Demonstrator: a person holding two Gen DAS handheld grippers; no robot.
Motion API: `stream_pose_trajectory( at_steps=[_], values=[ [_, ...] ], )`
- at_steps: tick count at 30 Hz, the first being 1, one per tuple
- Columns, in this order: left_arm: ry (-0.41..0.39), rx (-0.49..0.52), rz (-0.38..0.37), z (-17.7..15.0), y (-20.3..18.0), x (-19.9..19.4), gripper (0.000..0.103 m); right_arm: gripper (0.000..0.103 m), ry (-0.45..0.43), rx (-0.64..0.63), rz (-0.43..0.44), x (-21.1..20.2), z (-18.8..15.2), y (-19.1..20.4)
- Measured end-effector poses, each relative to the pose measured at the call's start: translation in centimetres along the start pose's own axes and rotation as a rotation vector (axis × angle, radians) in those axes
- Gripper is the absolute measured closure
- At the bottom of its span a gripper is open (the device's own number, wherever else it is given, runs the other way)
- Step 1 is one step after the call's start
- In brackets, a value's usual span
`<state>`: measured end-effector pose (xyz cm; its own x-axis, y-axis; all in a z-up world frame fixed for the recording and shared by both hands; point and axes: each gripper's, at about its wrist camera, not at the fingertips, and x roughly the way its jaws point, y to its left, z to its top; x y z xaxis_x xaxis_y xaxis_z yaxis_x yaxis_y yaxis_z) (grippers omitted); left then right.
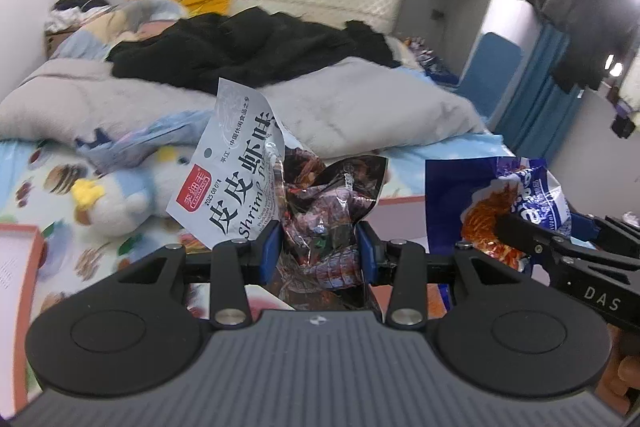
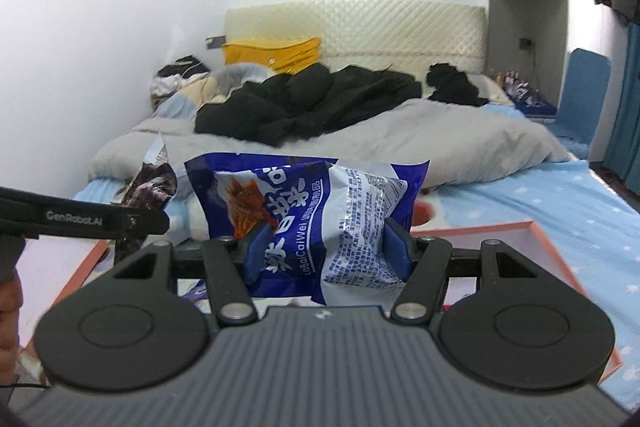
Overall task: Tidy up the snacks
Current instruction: 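Lower both bags into the pink box and open both tools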
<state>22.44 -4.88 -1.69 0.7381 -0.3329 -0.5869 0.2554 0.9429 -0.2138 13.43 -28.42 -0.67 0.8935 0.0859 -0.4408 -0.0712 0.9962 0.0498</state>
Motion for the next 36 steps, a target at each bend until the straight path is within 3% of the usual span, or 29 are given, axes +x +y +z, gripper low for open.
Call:
stream_pose_trajectory(
  at_steps=[5,11,20,31,34,36],
  values=[
    [0.011,0.029,-0.047,0.8,-3.4,1.1,0.057,0.041,-0.008,0.015,-0.053,-0.6,0.2,-2.7],
    [0.071,0.062,-0.094,0.5,-7.5,4.4,0.057,0.041,0.044,0.070,-0.100,-0.1,-1.0,-6.6],
    [0.199,0.114,-0.160,-2.3,-12.8,11.1,0.057,0.040,0.152,0.142,-0.188,2.1,-4.3,-12.4],
    [0.320,0.174,-0.167,-5.4,-16.0,17.3,0.057,0.038,0.275,0.209,-0.220,4.9,-9.4,-16.3],
    [0.338,0.175,-0.159,-5.8,-16.2,18.1,0.047,0.037,0.298,0.215,-0.226,5.5,-10.0,-16.6],
    [0.344,0.169,-0.151,-5.8,-16.4,18.6,0.031,0.035,0.309,0.207,-0.233,5.8,-10.3,-16.7]
  ],
)
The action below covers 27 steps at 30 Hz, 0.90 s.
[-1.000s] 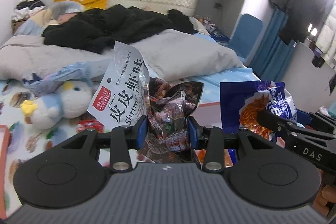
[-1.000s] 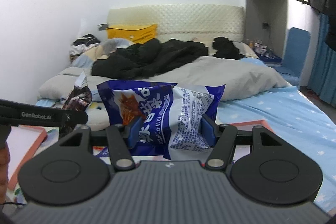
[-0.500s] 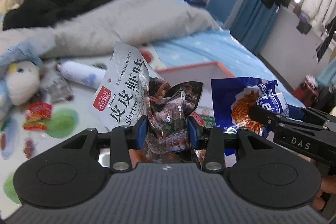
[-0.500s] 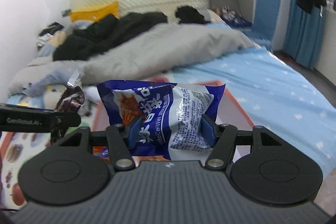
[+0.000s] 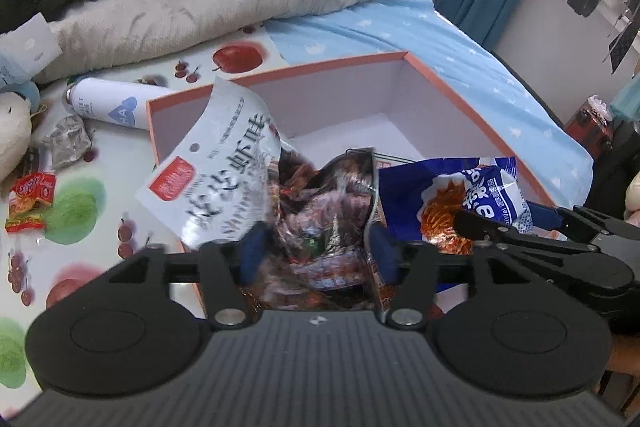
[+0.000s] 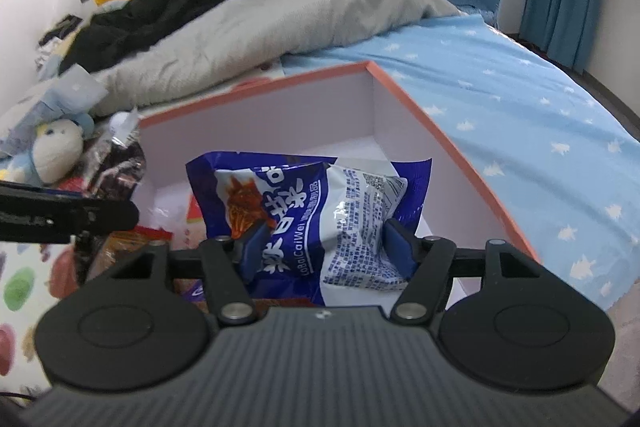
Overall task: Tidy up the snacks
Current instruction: 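Lower both bags into the pink box and open both tools, then withdraw both tools from the box back toward the remaining snacks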
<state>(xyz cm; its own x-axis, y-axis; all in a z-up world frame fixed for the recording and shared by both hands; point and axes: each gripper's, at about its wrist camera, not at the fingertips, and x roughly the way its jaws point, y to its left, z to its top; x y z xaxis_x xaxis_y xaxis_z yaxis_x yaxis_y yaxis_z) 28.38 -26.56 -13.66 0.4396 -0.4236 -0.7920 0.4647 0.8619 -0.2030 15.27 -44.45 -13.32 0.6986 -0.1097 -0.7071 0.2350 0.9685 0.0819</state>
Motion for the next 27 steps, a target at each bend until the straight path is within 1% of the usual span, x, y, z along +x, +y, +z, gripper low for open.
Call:
stream_pose_trajectory(
  at_steps=[2,3,4,9,12,20,27],
  values=[
    [-0.006,-0.012,-0.003,0.1,0.3,-0.1,0.029,0.029,0.007,0.005,0.005,0.3,0.0,-0.1],
    [-0.006,-0.018,-0.007,0.1,0.4,-0.2,0.029,0.019,0.006,0.012,0.004,0.3,0.0,-0.2],
    [-0.009,-0.023,-0.011,0.2,0.6,-0.4,0.029,0.017,0.003,0.010,0.002,0.2,0.0,-0.3],
    [-0.041,-0.013,-0.006,0.6,1.0,-2.2,0.029,0.017,-0.026,0.020,0.024,-0.8,0.6,-0.1],
    [-0.068,-0.011,-0.003,0.8,1.3,-3.8,0.029,0.017,-0.058,0.012,0.037,-2.0,1.2,0.6],
    [-0.158,-0.010,-0.003,1.3,2.5,-9.2,0.029,0.017,-0.161,-0.003,0.071,-6.1,3.3,2.6],
    [-0.231,-0.013,0.016,0.5,4.1,-13.9,0.029,0.017,-0.240,-0.015,0.118,-9.5,4.4,5.1]
  ],
)
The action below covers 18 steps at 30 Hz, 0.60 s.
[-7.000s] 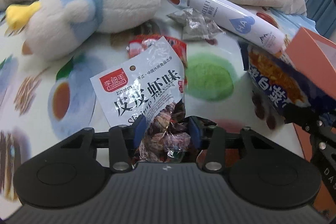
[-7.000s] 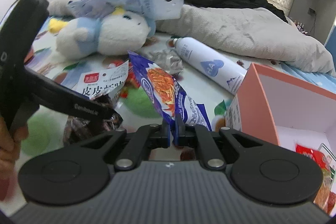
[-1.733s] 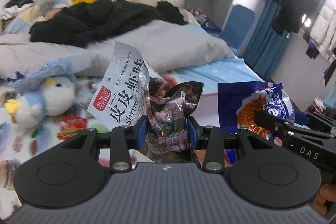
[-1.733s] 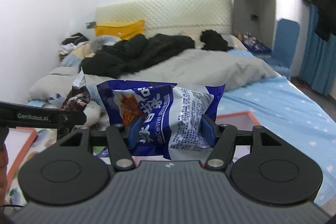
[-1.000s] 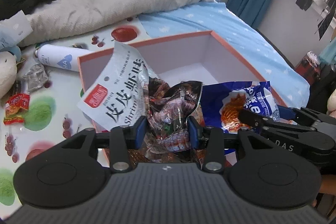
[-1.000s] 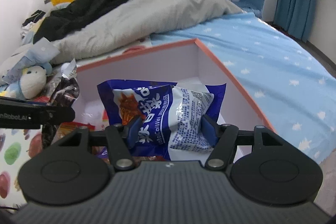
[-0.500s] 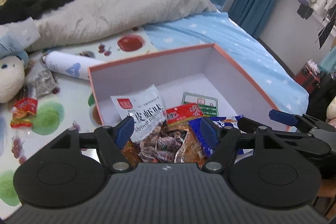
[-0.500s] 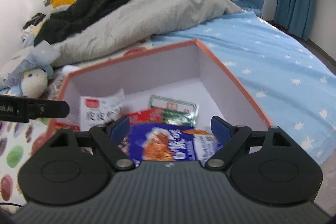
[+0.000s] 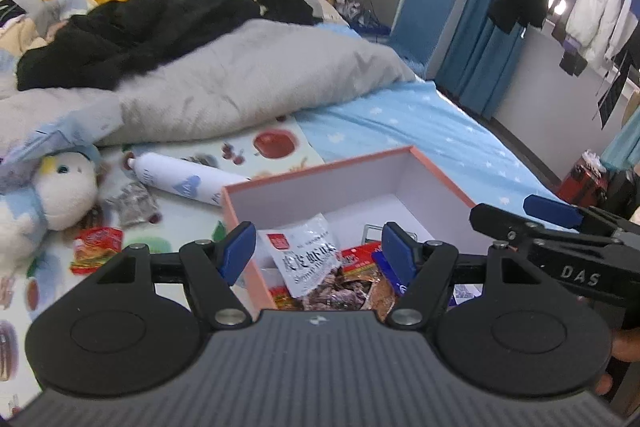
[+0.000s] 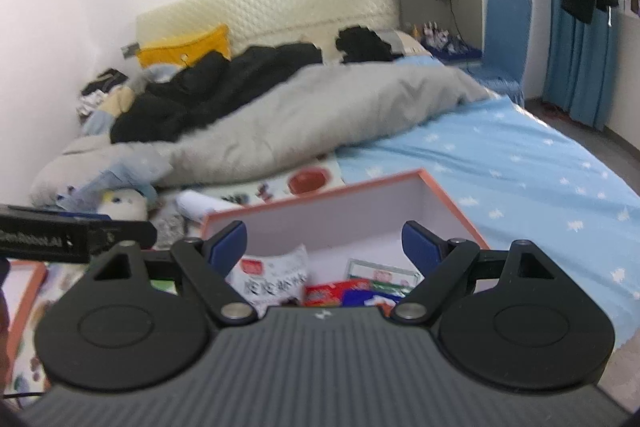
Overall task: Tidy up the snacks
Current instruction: 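Withdraw both tools from the box back toward the remaining snacks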
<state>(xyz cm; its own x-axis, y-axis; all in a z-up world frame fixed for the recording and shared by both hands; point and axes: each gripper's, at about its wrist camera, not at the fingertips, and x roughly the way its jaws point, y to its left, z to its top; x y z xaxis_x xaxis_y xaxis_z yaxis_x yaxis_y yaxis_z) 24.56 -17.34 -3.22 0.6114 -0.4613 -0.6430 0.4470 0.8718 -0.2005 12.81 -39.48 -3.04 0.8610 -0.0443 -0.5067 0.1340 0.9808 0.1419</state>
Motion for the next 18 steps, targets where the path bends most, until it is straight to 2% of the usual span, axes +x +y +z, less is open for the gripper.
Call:
stream_pose_trajectory(
  at_steps=[11,18],
  values=[
    [-0.064,-0.038,0.056,-2.1,3.9,-6.8,0.029,0.017,-0.046,-0.032,0.092,-3.0,0.0,5.2],
    [-0.077,-0.075,0.098,-4.8,6.5,-9.9,0.028,0.017,-0.026,-0.066,0.151,-3.7,-1.5,8.9]
  ],
)
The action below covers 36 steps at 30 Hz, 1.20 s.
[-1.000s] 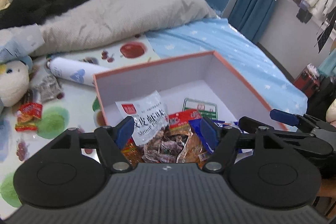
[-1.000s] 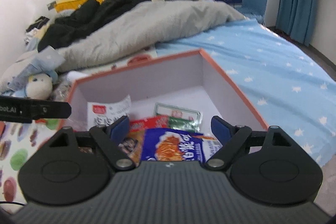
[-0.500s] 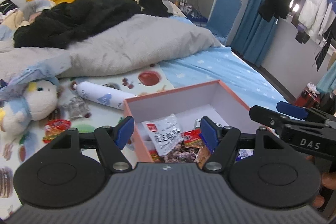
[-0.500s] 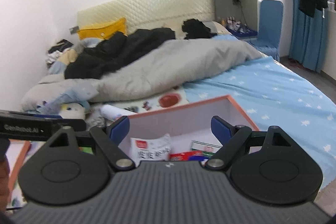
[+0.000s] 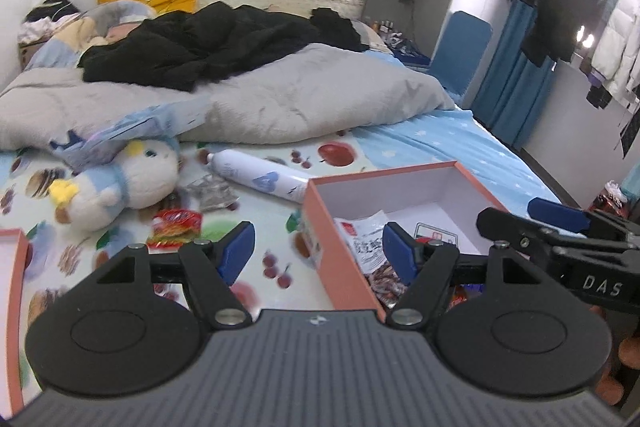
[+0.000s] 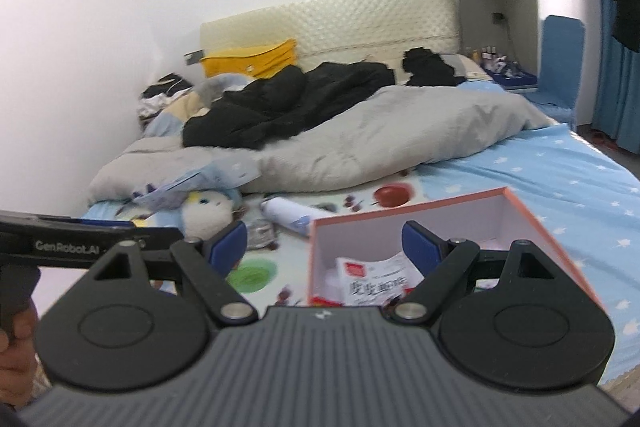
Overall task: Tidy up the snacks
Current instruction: 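Withdraw both tools from the box back toward the remaining snacks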
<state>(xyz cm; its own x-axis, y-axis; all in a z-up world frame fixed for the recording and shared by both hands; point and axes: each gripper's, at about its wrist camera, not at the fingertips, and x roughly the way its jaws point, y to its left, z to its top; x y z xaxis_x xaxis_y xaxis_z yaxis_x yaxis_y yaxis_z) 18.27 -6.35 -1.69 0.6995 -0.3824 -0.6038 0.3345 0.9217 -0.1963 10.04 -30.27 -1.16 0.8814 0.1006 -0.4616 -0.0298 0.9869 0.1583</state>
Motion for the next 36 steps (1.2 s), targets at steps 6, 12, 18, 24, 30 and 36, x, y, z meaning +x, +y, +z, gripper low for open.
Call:
stream_pose_trajectory(
  at_steps=[6,12,18,24,30,36],
  values=[
    [-0.005,-0.023,0.030,-2.5,1.9,-1.7,0.027,0.017,0.010,-0.014,0.037,-0.1,-1.5,2.4],
    [-0.010,-0.047,0.056,-4.3,3.5,-3.1,0.027,0.017,0.032,-0.012,0.059,-0.3,-3.0,4.1],
    [-0.020,-0.060,0.081,-5.9,4.7,-4.4,0.027,0.017,0.044,-0.030,0.071,-0.7,-4.9,5.7],
    [-0.012,-0.071,0.089,-7.9,5.5,-4.9,0.026,0.017,0.071,-0.020,0.109,-0.9,-6.7,6.7],
    [0.001,-0.100,0.111,-10.0,6.5,-4.5,0.025,0.017,0.097,-0.041,0.124,-0.6,-8.3,7.5],
    [0.023,-0.165,0.134,-11.3,8.3,-3.7,0.025,0.017,0.144,-0.039,0.148,0.4,-8.9,7.9]
  ],
)
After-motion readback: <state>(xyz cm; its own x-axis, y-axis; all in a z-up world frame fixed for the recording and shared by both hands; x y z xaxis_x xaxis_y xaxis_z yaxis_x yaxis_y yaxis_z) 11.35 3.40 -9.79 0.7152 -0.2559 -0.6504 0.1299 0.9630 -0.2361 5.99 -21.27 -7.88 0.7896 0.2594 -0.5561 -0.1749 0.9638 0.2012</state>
